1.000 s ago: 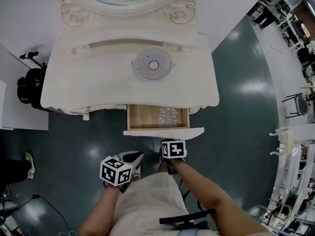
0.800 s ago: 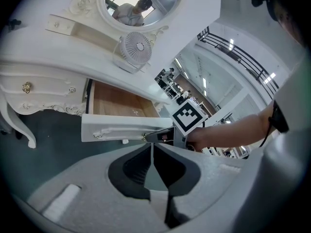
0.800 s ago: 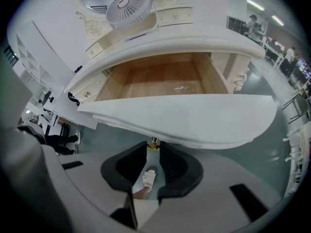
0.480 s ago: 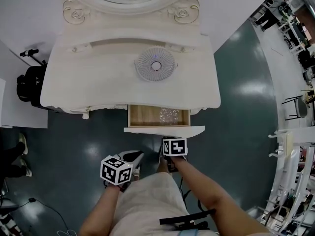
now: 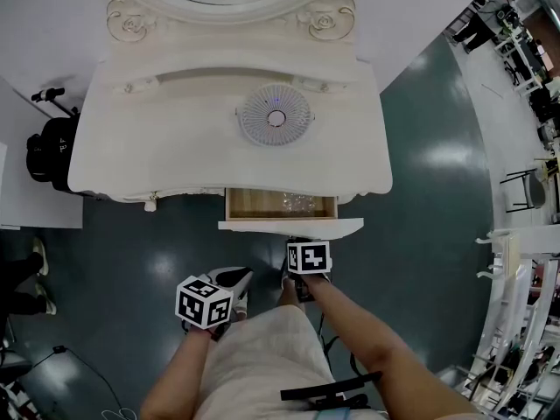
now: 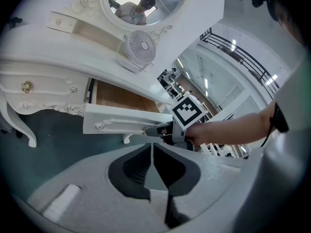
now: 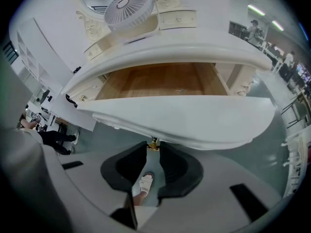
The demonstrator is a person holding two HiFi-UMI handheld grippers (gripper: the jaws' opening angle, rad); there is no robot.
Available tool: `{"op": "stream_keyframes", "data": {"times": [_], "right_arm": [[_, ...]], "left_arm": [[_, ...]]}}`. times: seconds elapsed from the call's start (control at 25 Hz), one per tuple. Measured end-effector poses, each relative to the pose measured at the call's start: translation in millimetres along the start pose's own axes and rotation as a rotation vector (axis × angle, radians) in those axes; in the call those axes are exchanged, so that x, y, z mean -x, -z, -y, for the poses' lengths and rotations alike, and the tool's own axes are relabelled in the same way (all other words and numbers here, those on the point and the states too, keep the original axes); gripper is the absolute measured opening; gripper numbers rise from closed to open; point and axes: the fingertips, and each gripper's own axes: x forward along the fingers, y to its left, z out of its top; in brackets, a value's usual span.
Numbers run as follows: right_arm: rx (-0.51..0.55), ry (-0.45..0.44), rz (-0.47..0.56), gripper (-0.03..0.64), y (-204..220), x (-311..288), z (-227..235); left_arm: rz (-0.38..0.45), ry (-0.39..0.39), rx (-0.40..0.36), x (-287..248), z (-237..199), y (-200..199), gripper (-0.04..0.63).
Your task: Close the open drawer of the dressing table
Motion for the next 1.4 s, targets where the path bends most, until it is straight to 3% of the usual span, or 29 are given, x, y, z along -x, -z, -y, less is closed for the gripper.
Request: {"op": "stream_keyframes", "data": {"times": [1.04,1.4], "right_arm": [[0.034,0.009,0.024,0.092,-40.5,-11.7,5.4],[0.046,0.021,0.079,0.092,-59.8,-15.3,7.0]], "left_arm": [[-0.022,-0.031,0.026,-13.7,-18.0,-16.3,0.011],[-0.023,-0.042,0.036,-19.4,-23.3,-23.6,0.011]]}}
